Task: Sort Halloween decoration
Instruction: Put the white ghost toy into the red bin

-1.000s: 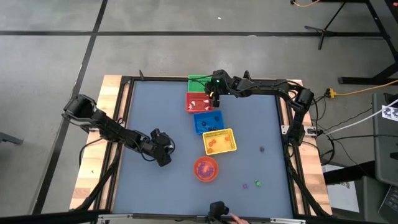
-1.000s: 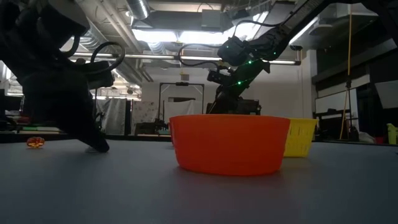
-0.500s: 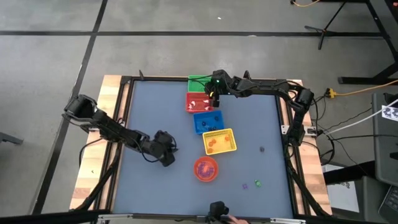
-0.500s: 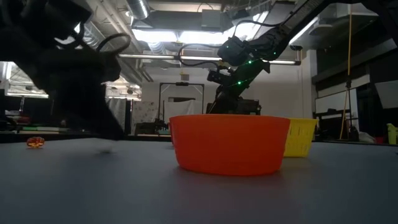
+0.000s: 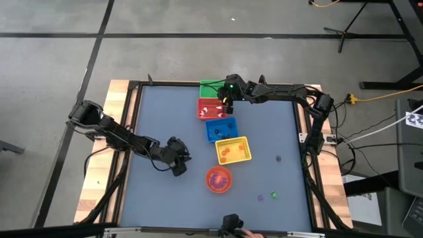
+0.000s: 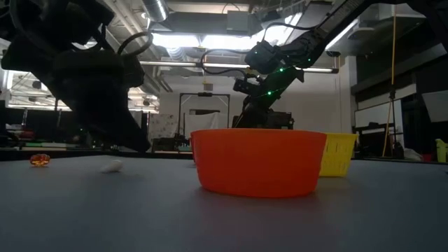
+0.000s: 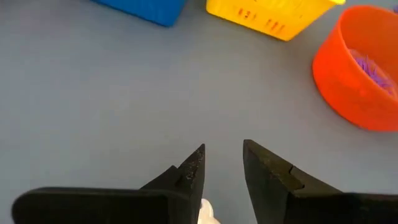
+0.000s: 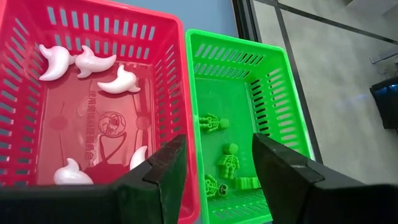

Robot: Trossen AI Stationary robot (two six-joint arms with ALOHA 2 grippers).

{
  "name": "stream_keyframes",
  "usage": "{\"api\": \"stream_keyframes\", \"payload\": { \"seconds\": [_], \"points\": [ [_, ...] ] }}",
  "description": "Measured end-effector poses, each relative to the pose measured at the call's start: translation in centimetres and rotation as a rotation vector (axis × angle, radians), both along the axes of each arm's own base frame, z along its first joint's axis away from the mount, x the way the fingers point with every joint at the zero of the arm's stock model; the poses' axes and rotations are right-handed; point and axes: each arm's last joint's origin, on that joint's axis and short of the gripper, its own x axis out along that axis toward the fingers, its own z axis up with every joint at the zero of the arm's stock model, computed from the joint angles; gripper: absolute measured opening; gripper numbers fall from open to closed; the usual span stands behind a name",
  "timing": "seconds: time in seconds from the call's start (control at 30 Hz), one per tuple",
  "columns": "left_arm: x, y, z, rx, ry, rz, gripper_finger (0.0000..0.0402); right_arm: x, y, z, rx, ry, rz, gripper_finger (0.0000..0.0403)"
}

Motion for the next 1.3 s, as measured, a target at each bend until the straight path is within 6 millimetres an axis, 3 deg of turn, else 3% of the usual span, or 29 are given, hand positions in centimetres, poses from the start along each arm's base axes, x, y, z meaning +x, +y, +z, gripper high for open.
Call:
{"api": "stream_keyframes", "payload": {
  "seconds": [0.5, 1.3],
  "points": [
    [-0.7, 0.0, -0.7, 0.054, 0.130, -0.107, 0.0186, 0.0, 0.0, 0.0, 0.000, 0.000, 0.000, 0.0182],
    [-1.3, 0.1, -1.0, 0.052, 0.217, -0.133, 0.0189, 0.0, 0.0, 0.0, 0.000, 0.001, 0.000, 0.0182]
  ]
}}
